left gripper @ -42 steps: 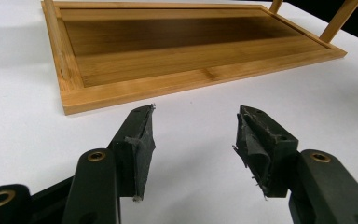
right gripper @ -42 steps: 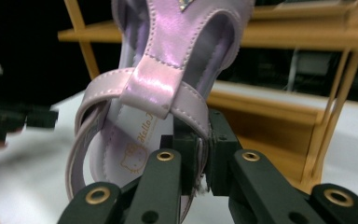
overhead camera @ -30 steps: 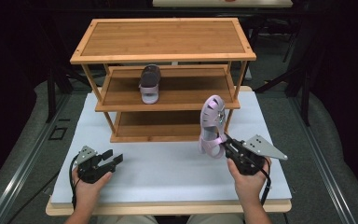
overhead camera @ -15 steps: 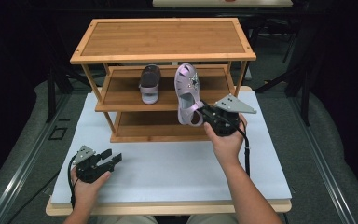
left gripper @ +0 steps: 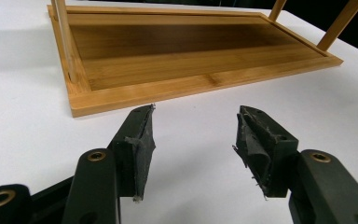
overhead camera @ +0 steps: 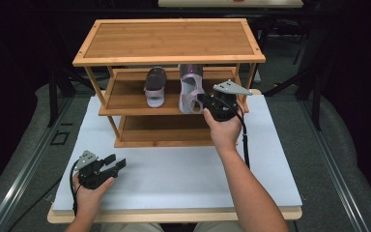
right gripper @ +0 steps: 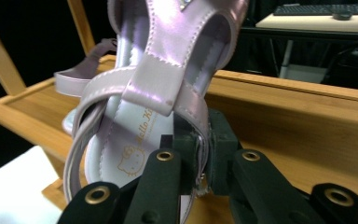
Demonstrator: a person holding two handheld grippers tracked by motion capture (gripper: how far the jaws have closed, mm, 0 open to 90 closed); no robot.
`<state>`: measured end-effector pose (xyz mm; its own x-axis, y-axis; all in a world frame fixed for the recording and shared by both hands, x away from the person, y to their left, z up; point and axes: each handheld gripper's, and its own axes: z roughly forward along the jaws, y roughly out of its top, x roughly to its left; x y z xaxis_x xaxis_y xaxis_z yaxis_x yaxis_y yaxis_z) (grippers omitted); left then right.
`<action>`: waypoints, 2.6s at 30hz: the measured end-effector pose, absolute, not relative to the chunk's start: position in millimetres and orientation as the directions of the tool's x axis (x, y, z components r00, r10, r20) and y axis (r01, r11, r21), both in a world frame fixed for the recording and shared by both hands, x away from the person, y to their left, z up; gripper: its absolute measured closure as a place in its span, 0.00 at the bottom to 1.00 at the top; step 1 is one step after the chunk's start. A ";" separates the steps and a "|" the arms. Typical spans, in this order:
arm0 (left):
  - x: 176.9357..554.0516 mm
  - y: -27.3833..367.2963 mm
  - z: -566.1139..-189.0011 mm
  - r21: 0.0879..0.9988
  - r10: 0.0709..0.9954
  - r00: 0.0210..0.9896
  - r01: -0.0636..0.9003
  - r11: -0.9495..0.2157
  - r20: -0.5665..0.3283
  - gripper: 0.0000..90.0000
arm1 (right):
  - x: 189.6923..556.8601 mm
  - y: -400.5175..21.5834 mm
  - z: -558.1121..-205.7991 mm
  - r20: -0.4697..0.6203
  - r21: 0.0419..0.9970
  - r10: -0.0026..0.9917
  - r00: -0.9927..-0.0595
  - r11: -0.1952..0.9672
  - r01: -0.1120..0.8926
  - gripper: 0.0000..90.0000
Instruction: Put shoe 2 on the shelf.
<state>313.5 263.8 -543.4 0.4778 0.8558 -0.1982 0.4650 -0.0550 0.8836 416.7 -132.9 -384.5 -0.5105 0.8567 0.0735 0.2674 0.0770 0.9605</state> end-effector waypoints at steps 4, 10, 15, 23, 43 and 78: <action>314.1 263.6 -544.0 0.884 0.855 0.477 0.465 -0.052 -0.201 0.51 | 425.2 -125.0 -382.9 0.057 0.957 0.873 -0.484 0.090 0.275 0.93; 314.8 263.5 -544.6 0.884 0.853 0.479 0.465 -0.048 -0.206 0.51 | 438.7 -119.2 -380.1 0.101 0.951 0.869 -0.485 0.058 0.302 0.93; 315.3 263.9 -544.6 0.882 0.853 0.480 0.469 -0.051 -0.206 0.51 | 450.1 -112.6 -381.9 0.121 0.947 0.887 -0.446 0.031 0.318 0.93; 315.7 265.0 -544.4 0.883 0.852 0.479 0.468 -0.045 -0.210 0.51 | 463.7 -100.6 -386.2 0.113 0.947 0.906 -0.407 0.026 0.321 0.94; 316.6 266.8 -543.2 0.885 0.851 0.482 0.464 -0.045 -0.209 0.51 | 475.2 -79.6 -381.7 0.063 0.926 0.931 -0.360 0.081 0.370 0.94; 320.5 257.9 -546.2 0.882 0.848 0.488 0.468 -0.053 -0.208 0.52 | 456.4 -81.1 -374.9 0.123 0.955 0.888 -0.443 0.016 0.298 0.64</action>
<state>320.5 257.9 -546.2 0.4875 0.8481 -0.2076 0.4681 -0.0532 0.8821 456.4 -81.1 -374.9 -0.4426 0.8882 0.1235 0.2977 0.0156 0.9545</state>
